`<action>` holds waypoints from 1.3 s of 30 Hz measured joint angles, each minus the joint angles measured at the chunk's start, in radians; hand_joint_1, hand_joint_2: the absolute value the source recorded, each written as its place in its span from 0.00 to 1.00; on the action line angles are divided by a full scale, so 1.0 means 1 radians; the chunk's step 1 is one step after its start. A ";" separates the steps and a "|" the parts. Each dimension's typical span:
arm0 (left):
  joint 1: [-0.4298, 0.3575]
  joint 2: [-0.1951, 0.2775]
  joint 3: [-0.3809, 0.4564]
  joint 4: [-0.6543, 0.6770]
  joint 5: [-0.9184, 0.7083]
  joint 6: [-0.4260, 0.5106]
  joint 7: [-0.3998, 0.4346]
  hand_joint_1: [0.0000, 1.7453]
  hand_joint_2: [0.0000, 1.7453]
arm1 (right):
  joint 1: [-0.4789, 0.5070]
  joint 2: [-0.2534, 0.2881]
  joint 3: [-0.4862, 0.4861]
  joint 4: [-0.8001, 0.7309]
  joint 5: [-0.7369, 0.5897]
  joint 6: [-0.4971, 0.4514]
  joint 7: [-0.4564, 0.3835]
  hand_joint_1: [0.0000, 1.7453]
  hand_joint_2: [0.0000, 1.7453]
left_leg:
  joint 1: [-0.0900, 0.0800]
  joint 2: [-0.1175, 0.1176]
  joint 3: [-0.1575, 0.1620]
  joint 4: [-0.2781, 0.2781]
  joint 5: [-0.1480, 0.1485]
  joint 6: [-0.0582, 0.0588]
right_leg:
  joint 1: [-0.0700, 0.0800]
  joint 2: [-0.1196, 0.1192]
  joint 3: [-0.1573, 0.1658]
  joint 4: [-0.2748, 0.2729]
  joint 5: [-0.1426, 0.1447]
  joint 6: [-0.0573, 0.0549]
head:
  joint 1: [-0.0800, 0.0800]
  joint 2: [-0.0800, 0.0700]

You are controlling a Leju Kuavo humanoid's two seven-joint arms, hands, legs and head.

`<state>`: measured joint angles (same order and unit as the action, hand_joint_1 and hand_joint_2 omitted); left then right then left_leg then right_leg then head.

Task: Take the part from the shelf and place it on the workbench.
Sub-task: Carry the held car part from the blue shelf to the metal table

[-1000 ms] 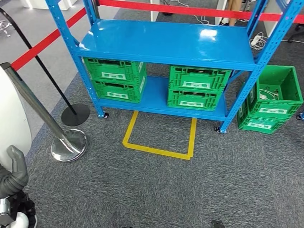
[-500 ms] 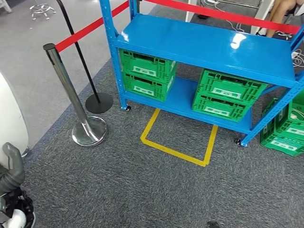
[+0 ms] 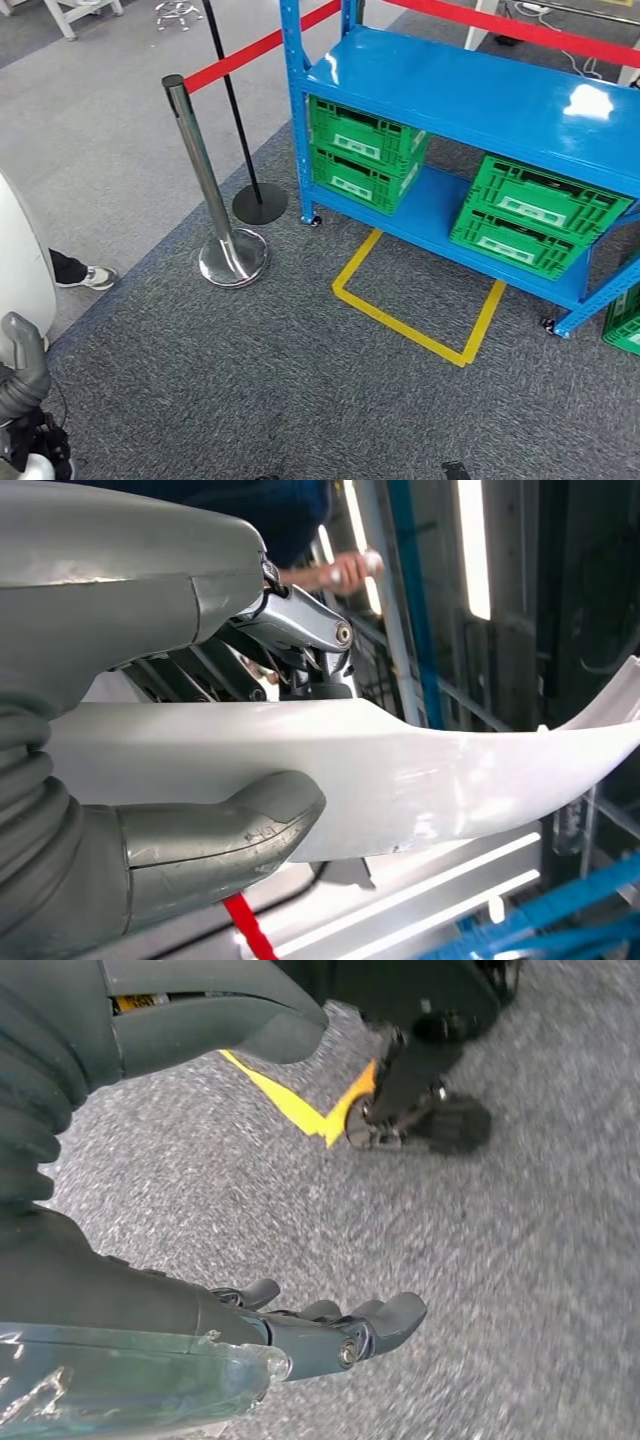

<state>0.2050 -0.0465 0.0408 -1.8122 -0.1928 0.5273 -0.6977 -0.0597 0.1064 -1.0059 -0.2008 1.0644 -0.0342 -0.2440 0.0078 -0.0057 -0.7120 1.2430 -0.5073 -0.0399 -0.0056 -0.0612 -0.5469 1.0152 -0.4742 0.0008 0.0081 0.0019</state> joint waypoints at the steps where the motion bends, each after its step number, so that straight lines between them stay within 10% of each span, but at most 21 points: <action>1: 0.001 0.000 0.000 -0.003 -0.004 -0.002 0.000 1.00 1.00 | -0.001 0.003 0.000 0.000 0.001 0.000 0.002 0.00 1.00 | -0.001 0.015 0.042 -0.065 0.031 0.003 | 0.000 -0.014 0.001 0.000 0.000 0.001 | 0.000 0.000; 4: 0.000 0.000 0.000 -0.015 -0.020 -0.004 0.002 1.00 1.00 | -0.005 0.012 0.000 0.000 0.001 0.006 0.014 0.00 1.00 | -0.011 0.079 0.142 -0.240 0.079 0.013 | 0.009 -0.049 0.004 0.003 -0.004 0.010 | -0.001 0.000; 7: 0.006 0.000 0.003 -0.024 -0.026 -0.004 0.003 1.00 1.00 | -0.006 0.021 0.000 0.000 0.002 0.010 0.021 0.00 1.00 | -0.013 0.053 0.140 -0.258 0.084 0.030 | 0.010 -0.073 0.006 0.003 -0.008 0.025 | -0.001 0.000; 11: 0.007 -0.001 0.007 -0.037 -0.027 -0.006 0.005 1.00 1.00 | -0.005 0.031 0.001 0.000 0.005 0.006 0.017 0.00 1.00 | -0.006 0.004 0.133 -0.262 0.094 0.050 | 0.003 0.041 -0.064 0.164 -0.103 0.040 | 0.006 0.000; 14: 0.010 -0.001 0.011 -0.037 -0.028 -0.009 0.007 1.00 1.00 | 0.002 0.035 0.001 0.001 0.007 0.005 0.011 0.00 1.00 | -0.006 -0.040 0.129 -0.262 0.097 0.053 | 0.003 0.060 -0.128 0.295 -0.140 0.039 | 0.006 0.000; 18: 0.010 -0.001 0.015 -0.038 -0.028 -0.010 0.008 1.00 1.00 | 0.001 0.037 0.001 0.001 0.008 0.004 0.009 0.00 1.00 | -0.004 -0.099 0.127 -0.256 0.102 0.041 | -0.007 0.122 -0.026 0.071 -0.026 0.037 | 0.005 0.000; 20: 0.010 -0.001 0.016 -0.040 -0.029 -0.011 0.008 1.00 1.00 | 0.000 0.039 0.001 0.001 0.008 0.005 0.006 0.00 1.00 | -0.002 -0.122 0.118 -0.255 0.107 0.028 | -0.009 0.153 0.003 0.014 -0.016 0.033 | 0.004 0.000; 22: 0.013 -0.002 0.017 -0.042 -0.030 -0.011 0.008 1.00 1.00 | -0.001 0.040 0.002 0.001 0.008 0.008 -0.002 0.00 1.00 | 0.004 -0.139 0.110 -0.258 0.115 0.014 | -0.005 0.132 0.008 0.010 -0.011 0.019 | 0.005 0.000; 26: 0.008 -0.002 0.019 -0.044 -0.028 -0.013 0.008 1.00 1.00 | -0.003 0.042 0.002 0.001 0.009 0.018 -0.018 0.00 1.00 | -0.001 -0.028 0.044 -0.126 0.038 0.001 | 0.000 0.077 0.007 0.000 0.001 -0.004 | -0.007 0.000; 29: 0.008 -0.002 0.020 -0.044 -0.023 -0.014 0.006 1.00 1.00 | -0.001 0.042 0.002 0.001 0.013 0.025 -0.024 0.00 1.00 | 0.001 -0.006 -0.023 0.022 -0.017 -0.004 | 0.004 0.028 0.005 0.001 -0.001 -0.007 | -0.009 0.000; 35: 0.007 -0.003 0.020 -0.044 -0.015 -0.018 0.002 1.00 1.00 | -0.007 0.042 0.002 0.001 0.015 0.038 -0.011 0.00 1.00 | -0.009 0.080 0.126 -0.246 0.091 0.013 | 0.013 -0.046 0.012 0.002 -0.013 0.011 | -0.008 0.000; 37: 0.007 -0.003 0.021 -0.044 -0.014 -0.020 0.002 1.00 1.00 | -0.007 0.042 0.002 0.001 0.016 0.044 0.000 0.00 1.00 | -0.013 0.057 0.125 -0.253 0.092 0.030 | 0.013 -0.067 0.018 -0.003 -0.015 0.021 | -0.007 0.000; 39: 0.007 -0.002 0.022 -0.045 -0.013 -0.020 0.001 1.00 1.00 | -0.009 0.042 0.002 0.001 0.017 0.049 0.006 0.00 1.00 | -0.009 0.032 0.125 -0.258 0.096 0.043 | 0.010 -0.040 0.014 0.015 -0.032 0.032 | -0.004 0.000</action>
<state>0.2115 -0.0490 0.0626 -1.8569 -0.2062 0.5073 -0.6971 -0.0691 0.1481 -1.0040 -0.1999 1.0811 0.0150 -0.2378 -0.0015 0.0262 -0.5867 0.9846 -0.4110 0.0030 0.0040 -0.1010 -0.5334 1.0305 -0.5064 0.0326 0.0044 0.0019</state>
